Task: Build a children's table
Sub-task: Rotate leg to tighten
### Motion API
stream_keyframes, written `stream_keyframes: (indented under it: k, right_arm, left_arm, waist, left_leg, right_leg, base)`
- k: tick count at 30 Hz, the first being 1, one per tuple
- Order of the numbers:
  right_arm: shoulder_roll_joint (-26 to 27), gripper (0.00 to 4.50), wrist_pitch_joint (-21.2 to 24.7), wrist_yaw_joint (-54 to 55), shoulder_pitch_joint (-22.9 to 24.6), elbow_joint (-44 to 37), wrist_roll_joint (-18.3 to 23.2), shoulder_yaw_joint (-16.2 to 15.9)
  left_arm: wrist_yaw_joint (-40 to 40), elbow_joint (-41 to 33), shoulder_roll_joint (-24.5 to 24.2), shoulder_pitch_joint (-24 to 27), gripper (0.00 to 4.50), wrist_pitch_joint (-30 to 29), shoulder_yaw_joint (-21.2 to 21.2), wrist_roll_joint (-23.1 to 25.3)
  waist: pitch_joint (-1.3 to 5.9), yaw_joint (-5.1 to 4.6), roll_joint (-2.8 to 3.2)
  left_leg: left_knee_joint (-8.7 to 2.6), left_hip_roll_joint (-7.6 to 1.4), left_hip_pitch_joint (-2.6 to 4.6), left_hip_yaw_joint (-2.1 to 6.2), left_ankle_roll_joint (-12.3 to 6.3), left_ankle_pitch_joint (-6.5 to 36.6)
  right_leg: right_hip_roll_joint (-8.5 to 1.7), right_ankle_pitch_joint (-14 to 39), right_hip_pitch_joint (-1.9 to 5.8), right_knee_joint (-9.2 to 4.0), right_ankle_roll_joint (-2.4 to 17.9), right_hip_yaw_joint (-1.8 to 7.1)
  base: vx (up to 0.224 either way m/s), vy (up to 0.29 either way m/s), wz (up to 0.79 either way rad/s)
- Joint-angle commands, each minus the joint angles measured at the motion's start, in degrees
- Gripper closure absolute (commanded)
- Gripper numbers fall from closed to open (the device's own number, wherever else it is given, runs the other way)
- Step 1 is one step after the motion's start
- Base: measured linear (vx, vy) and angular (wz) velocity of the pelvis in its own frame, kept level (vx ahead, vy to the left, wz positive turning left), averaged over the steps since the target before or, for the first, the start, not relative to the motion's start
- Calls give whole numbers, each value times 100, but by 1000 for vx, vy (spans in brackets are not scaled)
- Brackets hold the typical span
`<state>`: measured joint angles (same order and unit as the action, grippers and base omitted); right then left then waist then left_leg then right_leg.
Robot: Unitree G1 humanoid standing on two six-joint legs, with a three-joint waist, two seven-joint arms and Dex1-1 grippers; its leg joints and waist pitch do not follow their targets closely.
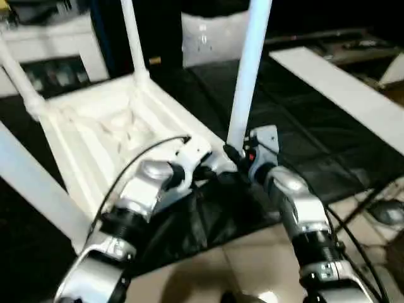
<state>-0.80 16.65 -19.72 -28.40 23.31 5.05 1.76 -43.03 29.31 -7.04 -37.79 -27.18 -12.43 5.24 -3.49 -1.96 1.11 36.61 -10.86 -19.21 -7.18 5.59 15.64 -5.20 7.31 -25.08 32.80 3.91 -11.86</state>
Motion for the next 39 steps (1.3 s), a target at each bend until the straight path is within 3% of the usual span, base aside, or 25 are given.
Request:
stream_keyframes:
  k: [1,2,4,5,8,11,19,20,22,27,33,34,37,39]
  right_arm:
    - [128,161,-30,-362,208,-151,144,-397]
    - [85,153,-71,-378,254,-183,158,-377]
    - [11,149,-185,-457,358,-273,207,-313]
    - [-39,125,-262,-474,415,-335,195,-293]
    - [-205,108,-434,-609,616,-598,195,-241]
    - [-386,75,-317,-864,934,-1083,399,-121]
    - [-659,16,-359,-1322,1539,-1870,649,-237]
    - [-678,7,-375,-1312,1596,-1956,640,-239]
    - [-652,0,-251,-1261,1685,-2125,736,-200]
    - [-693,0,-146,-1393,1751,-2383,828,-316]
    - [-653,0,-178,-1489,1780,-2705,1045,-336]
    - [-623,0,-101,-1526,1801,-2846,1220,-279]
    - [-631,0,-19,-1619,1810,-2965,1366,-273]
    - [-661,0,34,-1639,1790,-3013,1410,-301]
  left_arm:
    - [-257,-283,15,-192,450,388,-156,-124]
    - [-291,-287,-26,-175,450,427,-162,-117]
    - [-274,-258,-102,-159,450,448,-143,-80]
    - [-275,-232,-147,-155,450,488,-141,-61]
    - [-268,-210,-267,-129,450,548,-109,-45]
    - [-296,-187,-444,-92,450,763,-78,-28]
    - [-382,-176,-668,-14,450,1119,128,-227]
    - [-432,-232,-691,14,450,1152,157,-287]
    - [-512,-431,-698,102,406,1135,240,-451]
    - [-550,-881,-523,334,374,817,493,-924]
    - [-263,-1494,-452,850,327,776,635,-1070]
    - [73,-1877,-376,1128,311,660,827,-1140]
    - [297,-2298,-288,1406,306,439,1035,-1299]
    - [327,-2747,-310,1702,279,226,1105,-1428]
  waist:
    - [539,89,-32]
    - [540,94,-18]
    - [553,124,0]
    - [547,146,4]
    - [537,191,-2]
    - [523,261,-18]
    - [496,205,-46]
    - [495,192,-47]
    - [497,171,-49]
    - [495,217,-32]
    - [491,231,-7]
    - [489,228,-2]
    - [483,213,6]
    - [470,204,1]
  left_leg:
    - [-346,11,-241,-54,-763,-446]
    - [-346,-82,-196,-18,-803,-617]
    - [-350,-130,-177,-4,-820,-749]
    - [-356,-150,-172,-1,-845,-779]
    - [-362,-154,-162,-19,-863,-737]
    - [-374,-144,-168,-28,-851,-619]
    - [-389,-85,-188,-42,-663,-104]
    - [-388,-87,-189,-42,-652,-81]
    - [-391,-93,-187,-31,-630,-42]
    - [-398,-152,-182,-17,-632,-148]
    - [-395,-118,-199,-25,-648,-150]
    - [-398,-114,-191,-27,-622,-71]
    - [-406,-136,-201,-19,-578,64]
    - [-415,-163,-203,-7,-572,77]
  right_leg:
    - [-291,2233,590,-523,-652,324]
    - [-303,1868,557,-477,-403,326]
    - [-340,1649,567,-405,-57,350]
    - [-364,1610,568,-391,77,363]
    - [-375,1642,580,-403,185,382]
    - [-382,1795,600,-435,94,379]
    - [-328,2451,597,-598,-443,281]
    - [-326,2467,594,-606,-459,278]
    - [-336,2469,592,-611,-471,273]
    - [-372,2313,589,-574,-258,298]
    - [-338,2365,584,-598,-408,282]
    - [-332,2453,583,-621,-459,270]
    - [-328,2512,599,-638,-511,240]
    - [-334,2495,595,-641,-488,246]
  base:
    - [0,0,0]
    - [0,0,0]
    - [0,0,0]
    - [0,0,0]
    - [0,0,0]
    - [0,0,0]
    - [0,0,0]
    - [0,0,0]
    - [0,0,0]
    - [0,0,0]
    - [0,0,0]
    - [0,0,0]
    - [0,0,0]
    - [0,0,0]
